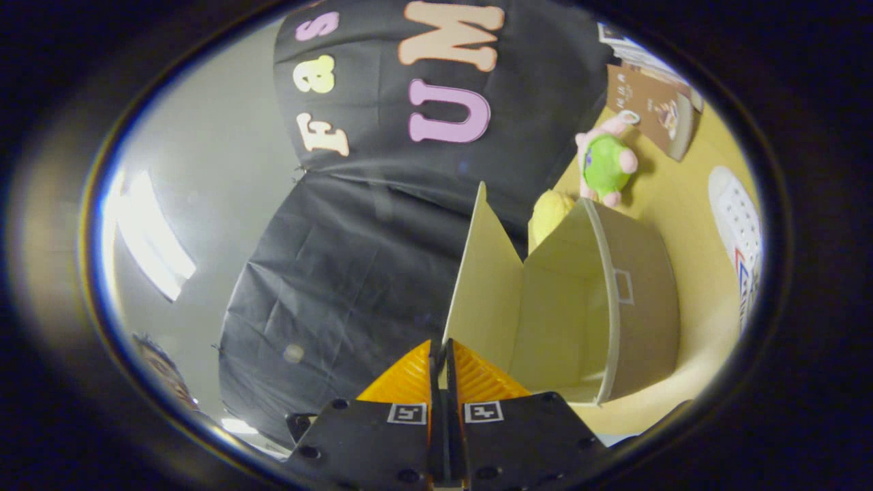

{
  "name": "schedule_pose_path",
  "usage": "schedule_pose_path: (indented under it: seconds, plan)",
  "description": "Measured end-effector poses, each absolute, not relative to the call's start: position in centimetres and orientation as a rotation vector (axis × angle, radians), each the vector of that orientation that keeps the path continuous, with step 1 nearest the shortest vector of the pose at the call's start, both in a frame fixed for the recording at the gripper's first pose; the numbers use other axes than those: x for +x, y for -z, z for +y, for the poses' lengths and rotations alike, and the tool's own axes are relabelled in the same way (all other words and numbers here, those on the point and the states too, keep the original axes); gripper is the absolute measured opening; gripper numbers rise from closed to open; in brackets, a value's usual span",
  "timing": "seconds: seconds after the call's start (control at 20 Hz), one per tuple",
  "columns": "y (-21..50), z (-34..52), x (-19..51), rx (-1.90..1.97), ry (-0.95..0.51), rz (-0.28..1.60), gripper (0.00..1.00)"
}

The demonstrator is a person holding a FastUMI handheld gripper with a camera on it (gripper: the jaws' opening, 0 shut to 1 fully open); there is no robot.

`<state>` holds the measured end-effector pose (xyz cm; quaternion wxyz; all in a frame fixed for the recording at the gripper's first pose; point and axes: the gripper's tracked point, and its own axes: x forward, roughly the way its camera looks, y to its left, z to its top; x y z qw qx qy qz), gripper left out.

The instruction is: Open the storage box then place both shoes into the box .Put the left shoe in first, then the right shoe, with the right side of both shoes facing outward in a uniform manner.

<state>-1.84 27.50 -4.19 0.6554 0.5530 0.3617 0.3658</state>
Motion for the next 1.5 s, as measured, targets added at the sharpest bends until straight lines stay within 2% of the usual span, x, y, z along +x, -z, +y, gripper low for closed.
schedule_pose_path:
  seconds: [0.6,1.15,1.5]
  plan:
    - [-1.6,35.7,-1.3,0.944,-0.931,0.707,0.09]
    - [-2.8,45.3,-2.5,0.779,-1.023,0.703,0.09]
    - [0.4,47.4,-3.1,0.574,-1.008,0.665,0.79]
